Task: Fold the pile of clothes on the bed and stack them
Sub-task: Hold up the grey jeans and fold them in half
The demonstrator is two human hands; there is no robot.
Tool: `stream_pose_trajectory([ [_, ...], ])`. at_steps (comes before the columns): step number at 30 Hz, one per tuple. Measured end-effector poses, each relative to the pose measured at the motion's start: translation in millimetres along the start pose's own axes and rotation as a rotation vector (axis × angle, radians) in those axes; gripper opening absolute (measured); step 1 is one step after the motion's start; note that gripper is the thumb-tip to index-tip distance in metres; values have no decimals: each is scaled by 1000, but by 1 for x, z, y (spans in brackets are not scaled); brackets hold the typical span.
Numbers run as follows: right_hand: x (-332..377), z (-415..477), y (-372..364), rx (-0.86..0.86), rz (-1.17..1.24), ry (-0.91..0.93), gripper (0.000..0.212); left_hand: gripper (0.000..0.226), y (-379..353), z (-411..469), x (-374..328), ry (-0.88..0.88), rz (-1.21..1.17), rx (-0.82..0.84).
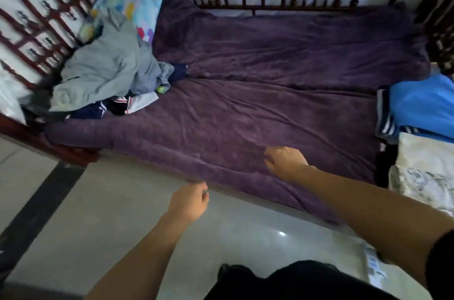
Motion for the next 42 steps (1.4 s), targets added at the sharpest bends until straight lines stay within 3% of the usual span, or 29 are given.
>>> stream_pose_trajectory([
  [7, 129, 79, 12, -51, 17, 66, 29, 20, 64, 30, 138, 82, -46, -80],
  [15, 189, 197, 5, -23, 12, 62, 27, 24, 112, 108, 245, 116, -92, -163],
  [22, 250, 335, -12, 10, 90, 38, 30, 22, 152, 210, 352, 157, -41, -78],
  [33, 413, 520, -3, 24, 113, 173, 28, 23, 208, 330, 526, 293, -114, -90],
  [42, 536, 667, -72, 101, 68, 70, 27, 19, 204, 459, 734, 346, -220, 31],
])
Point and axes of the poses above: each hand's wrist, its own z-axis towards the middle knuckle, its own y-axis out of the back of the hand, x = y × z, the point moved 9 cm from there along z, towards the middle knuckle, and after that the axes turned 6 degrees about -x, right-handed, at the moved point
